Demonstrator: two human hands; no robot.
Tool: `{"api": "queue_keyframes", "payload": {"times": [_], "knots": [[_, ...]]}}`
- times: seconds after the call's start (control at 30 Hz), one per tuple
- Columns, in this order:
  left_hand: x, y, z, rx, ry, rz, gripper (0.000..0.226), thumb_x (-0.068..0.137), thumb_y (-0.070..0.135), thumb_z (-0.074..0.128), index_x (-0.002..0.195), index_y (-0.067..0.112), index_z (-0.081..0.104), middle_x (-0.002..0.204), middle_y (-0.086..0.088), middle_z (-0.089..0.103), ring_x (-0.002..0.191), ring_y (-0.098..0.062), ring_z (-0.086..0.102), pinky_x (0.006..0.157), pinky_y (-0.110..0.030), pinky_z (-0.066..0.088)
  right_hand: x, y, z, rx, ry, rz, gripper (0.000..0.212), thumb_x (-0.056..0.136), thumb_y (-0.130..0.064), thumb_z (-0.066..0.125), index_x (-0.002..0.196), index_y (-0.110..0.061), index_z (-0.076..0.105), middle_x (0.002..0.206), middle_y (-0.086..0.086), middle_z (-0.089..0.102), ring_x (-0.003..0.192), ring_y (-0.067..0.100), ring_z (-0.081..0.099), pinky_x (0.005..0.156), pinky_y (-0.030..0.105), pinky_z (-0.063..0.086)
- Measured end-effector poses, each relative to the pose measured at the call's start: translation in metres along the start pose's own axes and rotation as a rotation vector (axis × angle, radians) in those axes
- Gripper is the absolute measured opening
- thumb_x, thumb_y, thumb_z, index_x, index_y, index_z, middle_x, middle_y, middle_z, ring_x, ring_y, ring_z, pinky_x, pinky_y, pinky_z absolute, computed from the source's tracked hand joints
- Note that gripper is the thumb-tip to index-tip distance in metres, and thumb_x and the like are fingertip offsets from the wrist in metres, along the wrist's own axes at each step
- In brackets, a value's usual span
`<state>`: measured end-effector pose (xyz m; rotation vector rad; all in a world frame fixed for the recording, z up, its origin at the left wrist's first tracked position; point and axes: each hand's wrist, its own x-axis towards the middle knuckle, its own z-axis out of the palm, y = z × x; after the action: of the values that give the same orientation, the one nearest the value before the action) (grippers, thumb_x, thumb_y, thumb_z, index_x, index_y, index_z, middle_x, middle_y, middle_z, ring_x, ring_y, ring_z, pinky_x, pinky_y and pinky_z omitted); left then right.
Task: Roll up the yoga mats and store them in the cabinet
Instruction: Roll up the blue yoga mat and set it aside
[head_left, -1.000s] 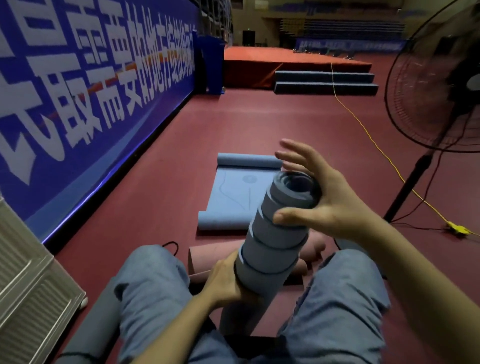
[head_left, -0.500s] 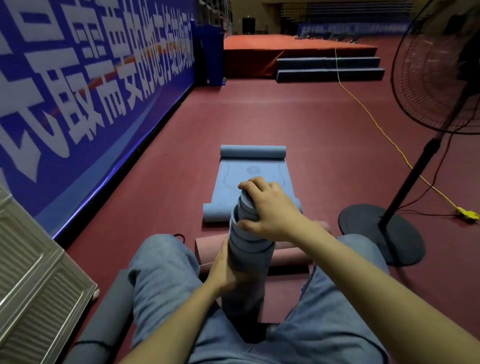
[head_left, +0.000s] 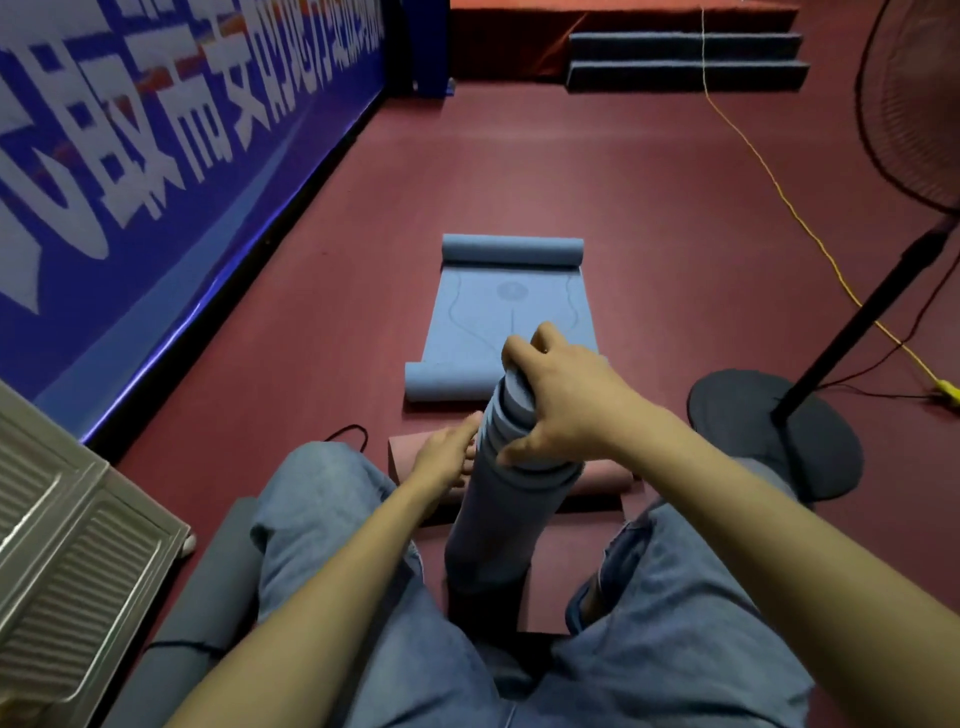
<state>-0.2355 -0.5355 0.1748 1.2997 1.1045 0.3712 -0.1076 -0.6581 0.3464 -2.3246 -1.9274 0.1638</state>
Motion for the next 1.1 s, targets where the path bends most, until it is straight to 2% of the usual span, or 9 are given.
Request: {"api": "queue_keyframes", "payload": {"times": [0.13,0.3,0.4,0.5,0.63,0.7,0.8,1.0,1.1], "knots": [[0.020,-0.008,-0.012,0.228,-0.005,0.026,0.025,0.091,0.035,0.055,0.075,0.016,0.057,0.076,-0.019,0.059,0.060,-0.021,0.055,0.054,-0.032,0.046,0.002,-0.011,0.000,0.042,-0.037,0.082,0.104,0.065,-0.055,0.085,0.150,-0.041,0.026,0.141,0.008,0.036,0.114,0.041,0.055,0.090,0.043,0.052],[0.010,0.008,-0.008,-0.136,-0.109,-0.101,0.071,0.067,0.087,0.061,0.087,0.019,0.058,0.070,-0.005,0.047,0.053,-0.019,0.041,0.049,-0.024,0.035,0.013,-0.010,-0.003,0.003,-0.031,0.050,0.077,0.066,-0.052,0.078,0.132,-0.034,0.042,0.114,0.001,0.046,0.096,0.035,0.059,0.079,0.040,0.053],[0.002,0.017,-0.016,-0.061,-0.132,-0.027,0.062,0.077,0.069,0.066,0.098,0.011,0.067,0.080,-0.015,0.056,0.070,-0.027,0.053,0.054,-0.032,0.049,0.010,-0.008,-0.007,-0.018,-0.023,0.049,0.067,0.066,-0.055,0.077,0.120,-0.030,0.046,0.105,-0.001,0.045,0.085,0.032,0.057,0.070,0.037,0.048],[0.004,0.022,-0.030,0.336,0.058,0.133,0.028,0.085,0.034,0.060,0.077,0.007,0.062,0.069,-0.013,0.067,0.058,-0.025,0.064,0.057,-0.039,0.057,0.003,-0.009,-0.010,-0.074,-0.053,0.035,0.068,0.067,-0.056,0.078,0.121,-0.031,0.045,0.106,-0.001,0.044,0.083,0.030,0.057,0.057,0.032,0.033],[0.005,0.050,-0.037,0.572,0.094,0.080,0.025,0.074,0.027,0.051,0.058,0.011,0.062,0.058,-0.013,0.070,0.060,-0.027,0.074,0.066,-0.043,0.063,-0.008,-0.020,-0.020,-0.110,-0.092,0.042,0.065,0.069,-0.055,0.076,0.120,-0.031,0.044,0.111,-0.002,0.045,0.085,0.030,0.057,0.055,0.032,0.027],[0.004,0.064,-0.029,0.551,0.134,0.159,0.027,0.074,0.026,0.052,0.050,0.014,0.053,0.052,-0.015,0.064,0.055,-0.029,0.068,0.056,-0.038,0.056,-0.015,-0.025,-0.032,-0.100,-0.077,0.045,0.063,0.068,-0.057,0.074,0.118,-0.033,0.044,0.107,-0.002,0.045,0.081,0.031,0.052,0.062,0.033,0.033],[-0.003,0.079,-0.008,0.511,0.147,0.265,0.038,0.082,0.022,0.056,0.050,0.014,0.038,0.041,-0.002,0.041,0.042,-0.018,0.034,0.046,-0.026,0.026,-0.019,-0.020,-0.047,-0.100,-0.036,0.062,0.062,0.063,-0.061,0.074,0.109,-0.034,0.042,0.095,-0.004,0.044,0.076,0.028,0.051,0.066,0.036,0.039],[0.001,0.078,0.014,0.549,0.042,0.252,0.034,0.085,0.020,0.055,0.054,0.014,0.043,0.044,0.001,0.045,0.038,-0.011,0.043,0.042,-0.022,0.029,-0.012,0.005,-0.031,-0.072,-0.098,0.147,0.064,0.070,-0.065,0.071,0.113,-0.030,0.039,0.101,-0.001,0.042,0.070,0.021,0.042,0.068,0.035,0.036],[0.006,0.083,0.020,0.552,0.083,0.284,0.038,0.086,0.027,0.056,0.055,0.015,0.039,0.045,0.001,0.040,0.047,-0.016,0.032,0.049,-0.029,0.024,0.006,0.020,-0.023,-0.040,-0.026,0.107,0.072,0.071,-0.063,0.069,0.126,-0.025,0.042,0.113,0.001,0.041,0.089,0.026,0.044,0.075,0.037,0.040]]}}
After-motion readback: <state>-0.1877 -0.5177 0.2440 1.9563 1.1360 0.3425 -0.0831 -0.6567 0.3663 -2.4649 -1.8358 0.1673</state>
